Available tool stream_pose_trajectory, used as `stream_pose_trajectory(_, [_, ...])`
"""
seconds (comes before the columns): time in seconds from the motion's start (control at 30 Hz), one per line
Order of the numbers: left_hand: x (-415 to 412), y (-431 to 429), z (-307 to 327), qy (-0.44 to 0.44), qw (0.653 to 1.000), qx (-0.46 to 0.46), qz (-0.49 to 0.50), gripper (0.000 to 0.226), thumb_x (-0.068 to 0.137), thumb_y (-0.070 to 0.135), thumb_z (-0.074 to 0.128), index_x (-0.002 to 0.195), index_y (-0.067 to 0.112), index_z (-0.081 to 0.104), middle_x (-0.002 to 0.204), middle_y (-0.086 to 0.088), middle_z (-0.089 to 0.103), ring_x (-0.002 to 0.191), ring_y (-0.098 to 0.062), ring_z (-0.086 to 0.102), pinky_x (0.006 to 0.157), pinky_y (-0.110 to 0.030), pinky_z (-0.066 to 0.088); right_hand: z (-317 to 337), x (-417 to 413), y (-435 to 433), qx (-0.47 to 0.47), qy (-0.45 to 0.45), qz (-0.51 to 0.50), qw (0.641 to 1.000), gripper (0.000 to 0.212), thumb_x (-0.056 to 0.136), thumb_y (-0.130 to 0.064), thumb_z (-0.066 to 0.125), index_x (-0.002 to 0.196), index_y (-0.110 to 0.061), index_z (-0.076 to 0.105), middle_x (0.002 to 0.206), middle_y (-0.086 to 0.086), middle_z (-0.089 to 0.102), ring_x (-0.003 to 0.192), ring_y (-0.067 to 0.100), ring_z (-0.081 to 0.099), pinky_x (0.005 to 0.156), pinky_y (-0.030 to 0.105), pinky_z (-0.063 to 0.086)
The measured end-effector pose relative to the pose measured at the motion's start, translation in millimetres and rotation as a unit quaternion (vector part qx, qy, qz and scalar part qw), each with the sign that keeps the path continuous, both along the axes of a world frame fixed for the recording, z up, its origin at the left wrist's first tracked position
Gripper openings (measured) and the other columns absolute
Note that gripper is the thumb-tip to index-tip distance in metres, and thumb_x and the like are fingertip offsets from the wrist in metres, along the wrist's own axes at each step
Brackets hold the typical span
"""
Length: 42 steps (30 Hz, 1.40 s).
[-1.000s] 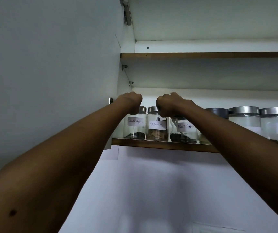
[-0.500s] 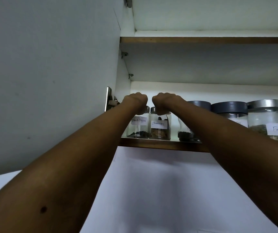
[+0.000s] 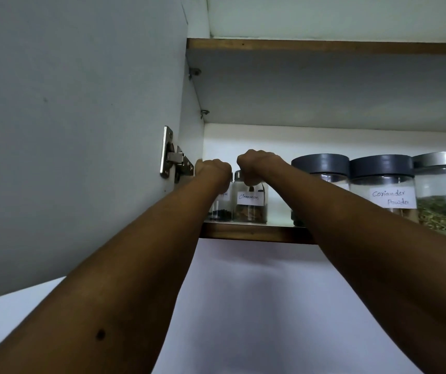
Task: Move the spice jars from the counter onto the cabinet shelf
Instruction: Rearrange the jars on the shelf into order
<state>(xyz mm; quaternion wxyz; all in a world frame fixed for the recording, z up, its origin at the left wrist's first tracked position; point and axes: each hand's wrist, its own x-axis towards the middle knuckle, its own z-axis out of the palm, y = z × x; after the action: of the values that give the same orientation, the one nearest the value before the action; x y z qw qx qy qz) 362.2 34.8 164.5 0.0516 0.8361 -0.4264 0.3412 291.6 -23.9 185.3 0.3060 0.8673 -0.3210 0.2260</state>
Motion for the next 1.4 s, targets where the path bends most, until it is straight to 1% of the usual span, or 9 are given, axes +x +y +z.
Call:
stream_pose_trajectory(0.13, [10,-9,0,0.014,1.000,0.002,-0.003,0.035,0.090,0.004,0.049,0.125,0.006,0.049,0.129,-0.011,0.053,0.121,-0.026,0.050,0.108,-0.039,0.031,-1,6,-9,0.010,0.003,-0.004,1.000,0.028,0.087,-0.011,0.057,0.114,-0.005,0.053,0.096,0.009,0.049,0.084,0.023,0.050,0.077,0.033,0.045])
stream_pose_trajectory(0.33, [23,-26,1,0.017,0.999,0.035,0.022,0.040,0.090,0.003,0.045,0.129,0.008,0.047,0.132,-0.010,0.053,0.130,-0.027,0.042,0.116,-0.052,-0.003,-2,17,-18,0.014,-0.002,-0.002,1.000,0.030,0.086,-0.009,0.058,0.116,-0.006,0.054,0.103,0.010,0.052,0.088,0.024,0.052,0.080,0.033,0.046])
stream_pose_trajectory(0.43, [30,-32,-1,0.019,0.998,0.052,0.029,0.051,0.091,0.005,0.041,0.141,0.013,0.035,0.148,-0.013,0.035,0.141,-0.027,0.024,0.114,-0.056,-0.008,-3,22,-23,0.025,-0.005,-0.005,1.000,0.034,0.086,-0.009,0.059,0.119,-0.006,0.052,0.115,0.012,0.054,0.103,0.028,0.057,0.084,0.035,0.046])
stream_pose_trajectory(0.6, [33,-34,-10,0.017,0.999,0.043,0.026,0.065,0.095,0.010,0.040,0.149,0.008,0.004,0.157,-0.019,-0.003,0.145,-0.032,0.001,0.115,-0.055,-0.007,-7,25,-28,0.037,-0.017,0.000,0.999,0.038,0.086,-0.009,0.059,0.123,-0.006,0.048,0.123,0.013,0.052,0.104,0.028,0.055,0.082,0.034,0.043])
stream_pose_trajectory(0.77, [37,-34,-16,0.023,0.999,0.028,0.023,0.072,0.093,0.008,0.040,0.146,0.000,-0.008,0.155,-0.022,-0.011,0.145,-0.033,-0.003,0.115,-0.053,-0.007,-12,22,-30,0.044,-0.032,0.017,0.998,0.043,0.088,-0.008,0.056,0.128,-0.007,0.041,0.127,0.015,0.048,0.115,0.031,0.052,0.082,0.035,0.041])
stream_pose_trajectory(1.0, [38,-34,-22,-0.023,0.999,-0.018,0.023,0.077,0.097,0.026,0.038,0.145,0.000,-0.016,0.154,-0.017,-0.022,0.144,-0.028,-0.016,0.114,-0.046,-0.011,-16,18,-25,0.074,-0.057,0.012,0.996,0.044,0.093,-0.007,0.047,0.136,-0.005,0.036,0.142,0.016,0.040,0.131,0.031,0.039,0.108,0.040,0.030])
stream_pose_trajectory(1.17, [16,-22,-19,-0.137,0.989,-0.047,0.019,0.072,0.098,0.032,0.034,0.148,0.005,-0.010,0.155,-0.013,-0.018,0.144,-0.024,-0.016,0.116,-0.039,-0.007,-9,8,-1,-0.025,-0.130,0.072,0.989,0.048,0.095,-0.016,0.048,0.140,-0.004,0.034,0.144,0.016,0.040,0.134,0.029,0.037,0.113,0.039,0.022])
stream_pose_trajectory(1.27, [-2,-13,-14,-0.170,0.982,-0.087,0.002,0.066,0.099,0.033,0.033,0.149,0.007,0.001,0.157,-0.014,-0.007,0.145,-0.026,-0.010,0.116,-0.040,-0.005,6,-10,16,-0.052,-0.178,0.103,0.977,0.033,0.094,-0.013,0.048,0.127,-0.007,0.050,0.127,0.014,0.055,0.115,0.029,0.055,0.094,0.036,0.042])
stream_pose_trajectory(1.4, [-32,-1,-14,-0.181,0.974,-0.127,-0.043,0.049,0.095,0.031,0.044,0.139,0.010,0.041,0.150,-0.014,0.032,0.144,-0.030,0.016,0.116,-0.046,0.002,22,-46,37,-0.093,-0.210,0.128,0.965,0.026,0.088,-0.014,0.056,0.113,-0.006,0.059,0.109,0.014,0.060,0.099,0.032,0.059,0.076,0.033,0.042])
